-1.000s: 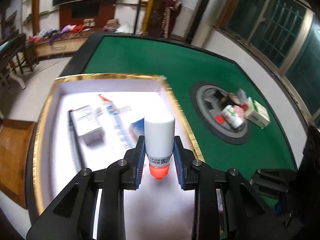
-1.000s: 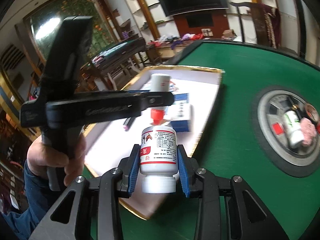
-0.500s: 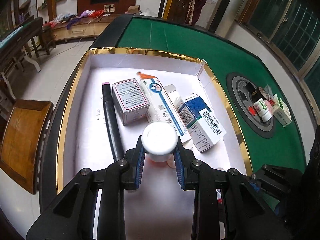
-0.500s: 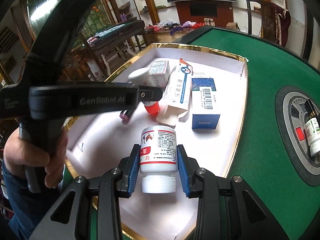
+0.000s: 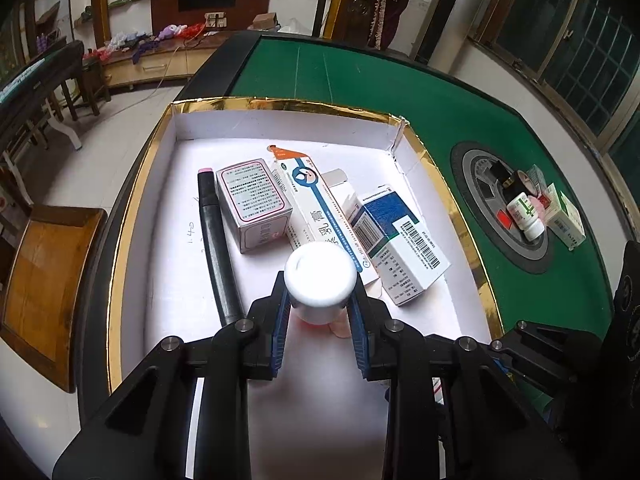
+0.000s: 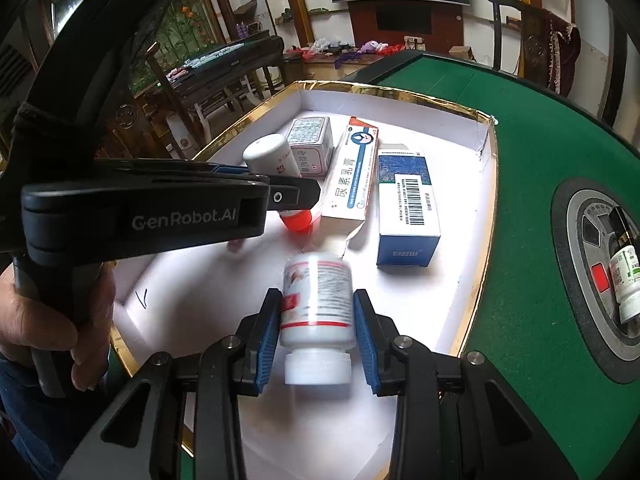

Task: Organize objects
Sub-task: 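Carry the red-capped bottle into the tray with the left tool while the right tool carries the pill bottle there, then open both tools to release the two white bottles in the tray, then grasp the green-white medicine box with the right tool while the left tool grasps the green-label bottle, then carry the green-label bottle into the tray with the left tool while the right tool carries the green box there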

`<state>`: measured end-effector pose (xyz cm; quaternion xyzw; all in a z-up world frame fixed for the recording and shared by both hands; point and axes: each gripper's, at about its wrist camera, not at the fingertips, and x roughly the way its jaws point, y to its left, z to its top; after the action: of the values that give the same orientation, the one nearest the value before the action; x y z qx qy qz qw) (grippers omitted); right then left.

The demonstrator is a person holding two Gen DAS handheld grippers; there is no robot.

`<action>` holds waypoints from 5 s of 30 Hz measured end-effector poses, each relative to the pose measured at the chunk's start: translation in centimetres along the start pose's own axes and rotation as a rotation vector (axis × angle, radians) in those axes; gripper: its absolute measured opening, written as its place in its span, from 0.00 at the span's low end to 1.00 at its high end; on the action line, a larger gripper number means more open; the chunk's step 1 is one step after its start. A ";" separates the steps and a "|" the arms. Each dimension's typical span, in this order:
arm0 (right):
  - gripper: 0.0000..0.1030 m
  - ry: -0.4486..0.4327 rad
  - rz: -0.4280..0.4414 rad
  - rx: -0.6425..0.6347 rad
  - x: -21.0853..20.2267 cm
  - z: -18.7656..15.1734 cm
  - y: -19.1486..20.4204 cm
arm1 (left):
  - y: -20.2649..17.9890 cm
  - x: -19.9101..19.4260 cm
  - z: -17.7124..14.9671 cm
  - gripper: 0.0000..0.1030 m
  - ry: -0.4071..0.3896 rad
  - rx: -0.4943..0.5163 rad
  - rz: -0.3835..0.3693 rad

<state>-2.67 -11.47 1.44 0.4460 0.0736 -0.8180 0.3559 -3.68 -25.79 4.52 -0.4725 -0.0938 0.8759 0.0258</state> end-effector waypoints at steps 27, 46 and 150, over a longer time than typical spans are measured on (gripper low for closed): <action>0.36 0.005 0.157 0.040 -2.0 -0.7 0.6 | -1.7 -2.8 0.3 0.26 -0.061 0.051 -0.194; 0.36 -0.018 0.147 0.086 -3.9 -0.9 -2.0 | -2.3 -1.7 0.0 0.26 -0.030 0.071 -0.157; 0.69 -0.187 -0.435 0.208 -16.2 -6.6 -25.3 | -23.5 2.5 -0.6 0.32 -0.114 0.271 0.043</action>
<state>-8.96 18.37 5.25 0.3763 0.0499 -0.9161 0.1291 -5.59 -2.34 6.54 -0.4159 0.0342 0.9064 0.0652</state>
